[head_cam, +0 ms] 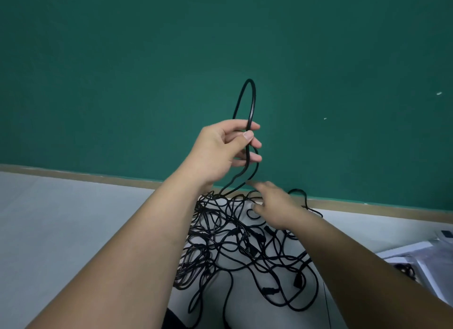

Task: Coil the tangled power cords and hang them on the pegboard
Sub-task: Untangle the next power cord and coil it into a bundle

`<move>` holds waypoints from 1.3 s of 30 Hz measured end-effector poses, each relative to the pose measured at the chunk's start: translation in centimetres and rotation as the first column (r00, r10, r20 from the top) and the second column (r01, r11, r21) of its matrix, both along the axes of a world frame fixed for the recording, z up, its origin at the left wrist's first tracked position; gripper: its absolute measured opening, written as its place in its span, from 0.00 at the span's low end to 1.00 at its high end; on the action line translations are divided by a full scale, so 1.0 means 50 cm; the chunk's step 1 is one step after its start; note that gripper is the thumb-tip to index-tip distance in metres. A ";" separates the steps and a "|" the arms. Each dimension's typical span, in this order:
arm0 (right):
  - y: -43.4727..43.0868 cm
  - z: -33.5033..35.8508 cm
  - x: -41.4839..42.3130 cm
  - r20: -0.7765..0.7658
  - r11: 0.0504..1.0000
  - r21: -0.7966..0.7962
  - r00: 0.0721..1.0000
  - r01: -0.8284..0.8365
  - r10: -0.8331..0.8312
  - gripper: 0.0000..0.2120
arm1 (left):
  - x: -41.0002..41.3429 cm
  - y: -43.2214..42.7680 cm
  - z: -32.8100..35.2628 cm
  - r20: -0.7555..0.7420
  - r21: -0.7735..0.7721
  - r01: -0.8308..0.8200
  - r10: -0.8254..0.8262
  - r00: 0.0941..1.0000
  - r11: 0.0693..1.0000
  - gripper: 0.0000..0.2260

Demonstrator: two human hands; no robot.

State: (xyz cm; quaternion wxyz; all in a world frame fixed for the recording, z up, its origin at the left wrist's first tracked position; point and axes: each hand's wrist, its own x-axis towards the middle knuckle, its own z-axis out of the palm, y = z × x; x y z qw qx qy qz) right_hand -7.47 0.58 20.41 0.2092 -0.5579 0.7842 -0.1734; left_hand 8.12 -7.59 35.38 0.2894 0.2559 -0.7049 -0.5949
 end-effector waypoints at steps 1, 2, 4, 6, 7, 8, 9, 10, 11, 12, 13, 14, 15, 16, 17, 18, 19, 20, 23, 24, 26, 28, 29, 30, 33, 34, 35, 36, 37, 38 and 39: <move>-0.008 -0.017 0.005 -0.025 1.000 0.006 1.000 -0.010 0.010 0.32 | 0.008 0.000 0.000 0.009 -0.006 0.014 -0.014 1.000 1.000 0.08; -0.018 -0.037 0.010 -0.063 1.000 0.011 0.998 -0.024 0.024 0.33 | 0.017 -0.001 0.001 0.018 -0.012 0.023 -0.023 1.000 1.000 0.08; -0.037 -0.079 0.017 -0.172 0.998 0.038 0.984 -0.044 0.050 0.37 | 0.037 -0.007 0.002 0.031 -0.019 0.026 -0.025 0.999 0.999 0.09; -0.057 -0.109 0.025 -0.245 0.997 0.065 0.967 -0.052 0.066 0.39 | 0.057 -0.016 0.004 0.029 -0.010 0.015 -0.015 0.999 1.000 0.09; -0.066 -0.119 0.029 -0.264 0.996 0.068 0.962 -0.057 0.073 0.38 | 0.065 -0.021 0.004 0.029 -0.006 0.010 -0.010 1.000 1.000 0.09; -0.077 -0.126 0.035 -0.273 0.996 0.067 0.959 -0.061 0.077 0.36 | 0.072 -0.026 0.004 0.030 -0.003 0.007 -0.007 1.000 1.000 0.09; -0.088 -0.131 0.043 -0.269 0.996 0.062 0.960 -0.064 0.079 0.35 | 0.078 -0.031 0.002 0.031 0.001 0.010 -0.010 0.999 1.000 0.09; -0.100 -0.135 0.054 -0.249 0.996 0.049 0.965 -0.076 0.086 0.34 | 0.083 -0.034 0.001 0.032 0.007 0.018 -0.018 0.999 1.000 0.09; -0.112 -0.139 0.067 -0.212 0.995 0.028 0.972 -0.095 0.099 0.34 | 0.086 -0.036 -0.001 0.030 0.014 0.025 -0.025 0.999 1.000 0.09; -0.126 -0.141 0.083 -0.158 0.993 0.009 0.981 -0.115 0.115 0.34 | 0.088 -0.038 -0.003 0.022 0.024 0.031 -0.031 0.999 0.999 0.09; -0.139 -0.145 0.100 -0.089 0.992 -0.011 0.988 -0.129 0.127 0.34 | 0.088 -0.039 -0.006 0.009 0.039 0.034 -0.035 0.999 0.999 0.09; -0.153 -0.148 0.118 -0.014 0.992 -0.021 0.992 -0.127 0.126 0.33 | 0.087 -0.040 -0.008 -0.009 0.056 0.036 -0.035 0.999 0.998 0.09; -0.168 -0.154 0.133 0.047 0.993 -0.026 0.992 -0.116 0.118 0.31 | 0.086 -0.042 -0.011 -0.027 0.074 0.035 -0.033 0.999 0.997 0.09; -0.182 -0.157 0.146 0.084 0.996 -0.018 0.992 -0.089 0.090 0.26 | 0.085 -0.045 -0.015 -0.046 0.094 0.033 -0.028 0.999 0.995 0.09; -0.196 -0.163 0.155 0.104 0.999 0.003 0.993 -0.050 0.049 0.19 | 0.083 -0.049 -0.020 -0.064 0.111 0.029 -0.022 0.998 0.993 0.09; -0.207 -0.165 0.161 0.109 0.999 0.034 0.994 -0.013 0.009 0.15 | 0.081 -0.054 -0.026 -0.082 0.126 0.023 -0.012 0.997 0.992 0.09; -0.216 -0.170 0.163 0.112 0.999 0.052 0.993 0.014 -0.019 0.16 | 0.080 -0.062 -0.032 -0.100 0.138 0.012 0.002 0.995 0.990 0.09; -0.220 -0.174 0.163 0.123 0.997 0.067 0.991 0.044 -0.052 0.17 | 0.080 -0.071 -0.037 -0.116 0.146 -0.002 0.019 0.993 0.989 0.09; -0.218 -0.187 0.143 0.225 0.989 0.036 0.963 0.144 -0.149 0.18 | 0.080 -0.107 -0.055 -0.117 0.149 -0.056 0.074 0.990 0.987 0.11; -0.212 -0.185 0.134 0.259 0.985 0.017 0.951 0.171 -0.169 0.19 | 0.080 -0.121 -0.063 -0.095 0.157 -0.076 0.092 0.991 0.985 0.12; -0.199 -0.173 0.110 0.343 0.973 -0.035 0.917 0.230 -0.204 0.18 | 0.080 -0.150 -0.089 0.002 0.188 -0.123 0.125 0.992 0.974 0.16; -0.183 -0.146 0.091 0.425 0.956 -0.076 0.876 0.285 -0.228 0.18 | 0.079 -0.179 -0.129 0.148 0.216 -0.196 0.166 0.975 0.957 0.24; -0.175 -0.131 0.080 0.453 0.946 -0.098 0.860 0.309 -0.234 0.18 | 0.079 -0.190 -0.150 0.223 0.214 -0.233 0.185 0.957 0.949 0.28; -0.165 -0.108 0.072 0.471 0.937 -0.112 0.848 0.332 -0.244 0.18 | 0.078 -0.199 -0.172 0.297 0.190 -0.260 0.197 0.934 0.947 0.30; -0.138 -0.034 0.051 0.441 0.939 -0.119 0.864 0.323 -0.242 0.14 | 0.067 -0.206 -0.231 0.490 0.093 -0.221 0.149 0.859 0.971 0.32; -0.126 -0.006 0.044 0.375 0.951 -0.087 0.894 0.296 -0.244 0.14 | 0.060 -0.203 -0.243 0.530 0.100 -0.185 0.104 0.841 0.978 0.32; -0.116 0.016 0.034 0.312 0.960 -0.041 0.916 0.278 -0.252 0.16 | 0.050 -0.197 -0.250 0.562 0.121 -0.149 0.056 0.825 0.981 0.32; -0.102 0.039 0.027 0.280 0.959 0.011 0.919 0.284 -0.276 0.17 | 0.040 -0.190 -0.254 0.588 0.145 -0.118 0.010 0.809 0.982 0.32; -0.090 0.057 0.019 0.298 0.951 0.040 0.905 0.307 -0.305 0.19 | 0.030 -0.183 -0.254 0.608 0.162 -0.089 -0.028 0.793 0.983 0.31; -0.079 0.072 0.010 0.341 0.938 0.045 0.878 0.343 -0.337 0.21 | 0.019 -0.175 -0.253 0.617 0.176 -0.066 -0.058 0.785 0.982 0.30; -0.069 0.084 0.002 0.398 0.920 0.020 0.842 0.391 -0.366 0.21 | 0.008 -0.168 -0.251 0.611 0.194 -0.045 -0.085 0.787 0.980 0.29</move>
